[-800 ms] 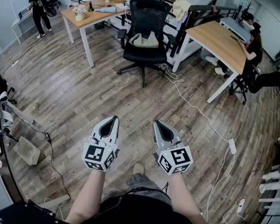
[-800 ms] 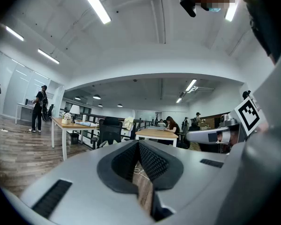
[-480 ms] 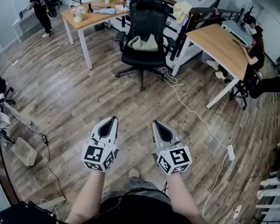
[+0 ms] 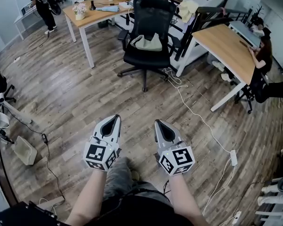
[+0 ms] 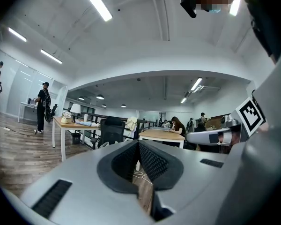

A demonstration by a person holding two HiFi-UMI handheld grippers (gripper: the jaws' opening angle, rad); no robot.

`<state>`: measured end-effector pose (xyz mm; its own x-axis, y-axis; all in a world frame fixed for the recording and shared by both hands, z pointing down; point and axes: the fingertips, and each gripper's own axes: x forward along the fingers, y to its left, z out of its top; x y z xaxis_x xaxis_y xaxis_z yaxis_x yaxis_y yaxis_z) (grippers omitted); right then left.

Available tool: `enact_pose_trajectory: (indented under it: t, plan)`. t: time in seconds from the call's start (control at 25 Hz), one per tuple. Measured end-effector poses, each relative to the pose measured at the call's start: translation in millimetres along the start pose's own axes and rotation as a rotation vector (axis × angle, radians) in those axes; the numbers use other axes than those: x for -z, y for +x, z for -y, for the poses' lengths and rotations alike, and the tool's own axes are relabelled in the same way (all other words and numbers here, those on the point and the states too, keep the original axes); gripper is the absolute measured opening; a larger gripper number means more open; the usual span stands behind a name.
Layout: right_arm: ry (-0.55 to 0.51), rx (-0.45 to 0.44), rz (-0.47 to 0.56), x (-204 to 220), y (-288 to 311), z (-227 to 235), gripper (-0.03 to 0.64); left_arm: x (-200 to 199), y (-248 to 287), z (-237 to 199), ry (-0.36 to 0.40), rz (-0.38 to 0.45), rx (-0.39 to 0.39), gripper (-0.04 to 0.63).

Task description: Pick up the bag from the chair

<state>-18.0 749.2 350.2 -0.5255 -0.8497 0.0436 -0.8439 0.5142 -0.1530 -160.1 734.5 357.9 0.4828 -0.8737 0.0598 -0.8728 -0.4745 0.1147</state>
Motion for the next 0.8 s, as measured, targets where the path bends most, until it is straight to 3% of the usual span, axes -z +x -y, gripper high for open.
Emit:
enact_pose_trajectory:
  t: [0.8]
  plan:
    - [0.019,0.064,0.029,-35,116,103,0.006,-21,160,-55,0.027,-0.014,0.058,-0.003]
